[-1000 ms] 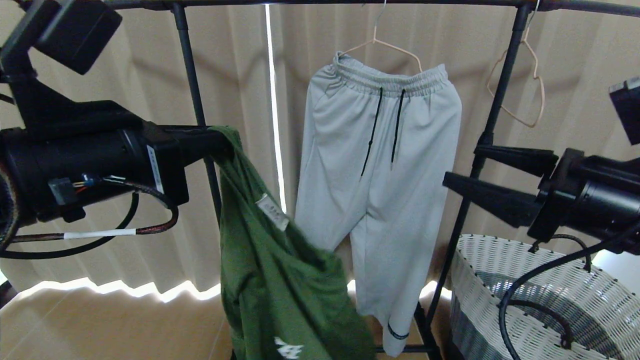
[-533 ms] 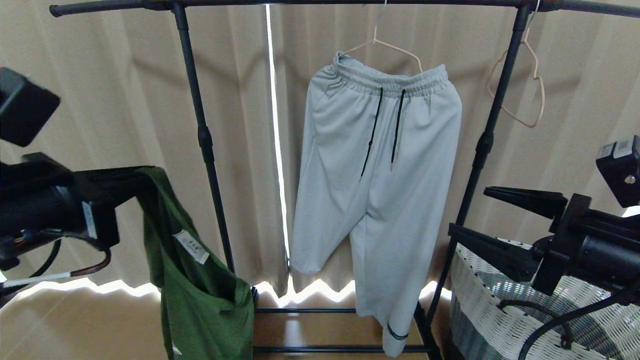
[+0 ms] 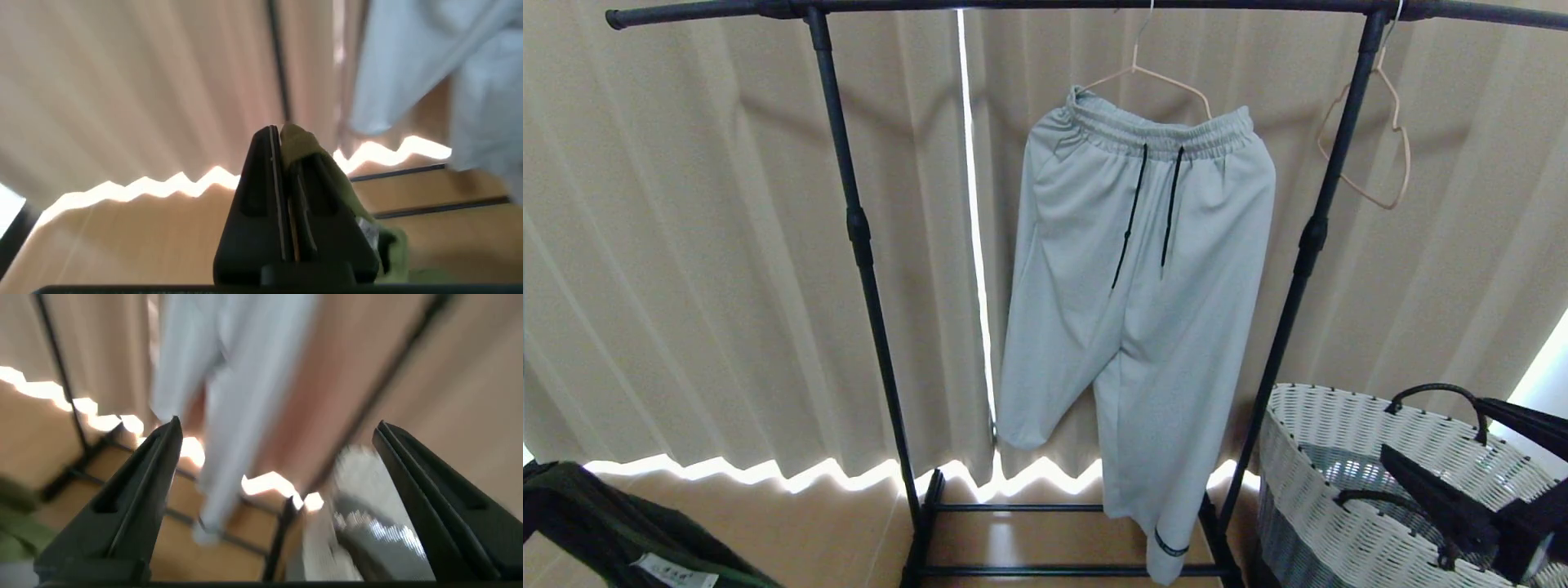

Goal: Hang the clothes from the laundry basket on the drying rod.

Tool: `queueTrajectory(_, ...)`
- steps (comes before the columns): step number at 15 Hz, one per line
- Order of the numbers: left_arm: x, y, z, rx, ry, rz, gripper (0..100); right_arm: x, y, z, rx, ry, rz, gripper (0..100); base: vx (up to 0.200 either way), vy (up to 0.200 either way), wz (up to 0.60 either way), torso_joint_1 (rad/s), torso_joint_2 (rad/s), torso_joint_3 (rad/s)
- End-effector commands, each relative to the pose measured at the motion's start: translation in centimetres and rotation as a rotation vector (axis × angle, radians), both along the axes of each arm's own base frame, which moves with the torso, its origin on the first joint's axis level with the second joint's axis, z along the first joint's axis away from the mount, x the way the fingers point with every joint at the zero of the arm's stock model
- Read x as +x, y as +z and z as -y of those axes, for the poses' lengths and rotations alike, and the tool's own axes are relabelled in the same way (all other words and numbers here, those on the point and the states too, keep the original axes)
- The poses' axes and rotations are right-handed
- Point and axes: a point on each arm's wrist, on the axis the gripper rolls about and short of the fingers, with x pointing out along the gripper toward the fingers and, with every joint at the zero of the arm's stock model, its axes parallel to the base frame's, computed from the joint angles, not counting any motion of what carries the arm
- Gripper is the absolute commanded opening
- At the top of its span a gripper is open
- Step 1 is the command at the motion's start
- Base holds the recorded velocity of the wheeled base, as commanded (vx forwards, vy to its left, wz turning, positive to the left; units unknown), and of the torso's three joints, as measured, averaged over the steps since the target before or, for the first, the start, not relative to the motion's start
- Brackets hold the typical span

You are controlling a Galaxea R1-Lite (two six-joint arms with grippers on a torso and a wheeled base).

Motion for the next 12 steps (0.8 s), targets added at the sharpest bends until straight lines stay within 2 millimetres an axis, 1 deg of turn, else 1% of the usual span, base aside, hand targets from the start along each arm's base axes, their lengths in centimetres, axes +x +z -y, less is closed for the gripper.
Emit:
queueTrajectory(1, -1.6, -1.0, 0.1, 0.001, 0.014, 0.049, 0, -3.1, -1.4, 1.2, 0.007, -0.027, 0.055, 100, 0.0, 0.0, 0.0, 0.0, 0.0, 0.0)
queueTrajectory(3, -1.5, -1.3, 0.3, -0.025, -0.049, 0.032, 0, -3.6, -1.5, 1.5, -0.002, -0.036, 0.08, 100, 0.0, 0.0, 0.0, 0.0, 0.0, 0.0)
queueTrajectory(4, -1.4, -1.2, 0.5, -0.066, -0.115, 0.029, 0, -3.7, -1.4, 1.7, -0.018, -0.054, 0.092, 100, 0.0, 0.0, 0.0, 0.0, 0.0, 0.0)
queueTrajectory(5, -1.2, -1.0, 0.5, -0.072, -0.139, 0.025, 0, -3.5, -1.7, 2.0, -0.052, -0.104, 0.065, 100, 0.0, 0.0, 0.0, 0.0, 0.0, 0.0)
queueTrajectory(6, -1.1, -1.0, 0.5, -0.073, -0.14, 0.023, 0, -3.3, -2.0, 2.6, -0.084, -0.19, 0.014, 100, 0.0, 0.0, 0.0, 0.0, 0.0, 0.0)
queueTrajectory(8, -1.1, -1.1, 0.5, -0.073, -0.143, 0.021, 0, -3.3, -2.3, 3.4, -0.115, -0.291, -0.047, 100, 0.0, 0.0, 0.0, 0.0, 0.0, 0.0)
queueTrajectory(9, -1.2, -1.1, 0.5, -0.076, -0.149, 0.021, 0, -3.2, -2.1, 3.8, -0.12, -0.335, -0.082, 100, 0.0, 0.0, 0.0, 0.0, 0.0, 0.0)
queueTrajectory(12, -1.2, -1.3, 0.6, -0.078, -0.156, 0.016, 0, -3.4, -2.3, 3.8, -0.122, -0.337, -0.09, 100, 0.0, 0.0, 0.0, 0.0, 0.0, 0.0)
